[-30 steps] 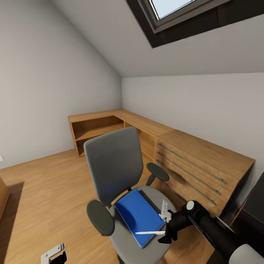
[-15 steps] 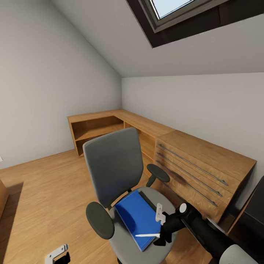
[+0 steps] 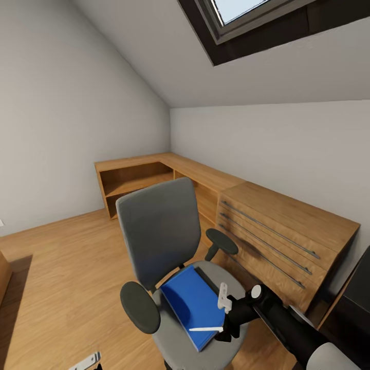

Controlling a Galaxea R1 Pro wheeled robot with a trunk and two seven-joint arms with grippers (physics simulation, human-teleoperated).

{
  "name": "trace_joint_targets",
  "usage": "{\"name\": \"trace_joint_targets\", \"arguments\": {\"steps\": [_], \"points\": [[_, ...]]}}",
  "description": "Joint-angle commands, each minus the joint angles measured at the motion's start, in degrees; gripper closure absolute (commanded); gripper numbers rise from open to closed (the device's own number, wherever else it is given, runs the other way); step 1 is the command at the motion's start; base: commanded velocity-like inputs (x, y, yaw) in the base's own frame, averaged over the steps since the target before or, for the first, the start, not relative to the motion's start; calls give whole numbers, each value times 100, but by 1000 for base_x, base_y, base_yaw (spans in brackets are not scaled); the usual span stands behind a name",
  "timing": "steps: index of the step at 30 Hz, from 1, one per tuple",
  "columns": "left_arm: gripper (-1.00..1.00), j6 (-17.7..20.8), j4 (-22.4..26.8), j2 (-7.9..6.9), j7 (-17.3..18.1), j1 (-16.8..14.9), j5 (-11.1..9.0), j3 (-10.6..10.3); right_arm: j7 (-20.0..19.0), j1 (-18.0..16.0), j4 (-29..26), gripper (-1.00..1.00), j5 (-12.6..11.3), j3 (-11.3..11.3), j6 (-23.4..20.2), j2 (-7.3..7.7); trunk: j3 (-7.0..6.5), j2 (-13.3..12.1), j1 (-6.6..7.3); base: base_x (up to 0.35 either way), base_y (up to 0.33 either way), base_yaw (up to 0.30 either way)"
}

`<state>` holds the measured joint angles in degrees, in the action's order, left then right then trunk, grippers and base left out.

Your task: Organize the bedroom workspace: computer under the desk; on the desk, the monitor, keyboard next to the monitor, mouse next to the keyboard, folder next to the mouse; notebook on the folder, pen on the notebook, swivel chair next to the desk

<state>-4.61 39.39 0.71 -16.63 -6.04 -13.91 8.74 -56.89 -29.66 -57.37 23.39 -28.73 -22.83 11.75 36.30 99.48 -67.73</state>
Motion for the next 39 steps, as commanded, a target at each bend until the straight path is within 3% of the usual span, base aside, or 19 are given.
{"name": "trace_joint_targets", "arguments": {"steps": [1,16,22,25,27,30,32,33,35,37,39], "points": [[-100,-35,-33,2,-2,-3,-59,5,-16,-4,-11,-100,17,-10,-38,5,24,44,-22,0,0,0],[-100,-47,-107,0,2,-3,-51,5,-6,-3,-11,-100,17,-19,-38,2,294,646,-352,0,0,0],[-100,-40,-99,-6,15,-3,-51,5,7,-4,12,-100,17,-21,-38,2,294,646,-352,0,0,0],[-100,-43,53,-8,8,-3,-51,10,15,-4,20,-100,19,-23,-38,1,294,646,-352,0,0,0],[-100,6,524,-9,2,-3,-54,17,103,-4,23,-100,23,-26,-41,-4,294,646,-352,0,0,0],[-100,429,1177,-3,-4,-3,-64,23,191,-4,24,-100,25,-30,-48,-6,294,646,-352,0,0,0],[-100,1140,1772,4,-7,-3,-73,41,215,-4,24,-100,25,-32,-64,-14,294,646,-352,0,0,0],[-100,1822,2184,10,-17,-3,-135,100,227,-4,24,-100,26,-33,-107,-19,294,646,-352,0,0,0],[-100,2366,2501,9,-25,-3,-279,176,266,-4,24,-100,26,-38,-183,-21,294,646,-352,0,0,0],[-100,2770,2984,12,-32,-3,-613,234,416,-4,26,-100,26,-51,-304,-27,294,646,-352,0,0,0],[-100,3042,3590,16,-29,-3,-1142,271,743,-4,55,-100,32,-103,-421,-66,294,646,-352,0,0,0]]}}
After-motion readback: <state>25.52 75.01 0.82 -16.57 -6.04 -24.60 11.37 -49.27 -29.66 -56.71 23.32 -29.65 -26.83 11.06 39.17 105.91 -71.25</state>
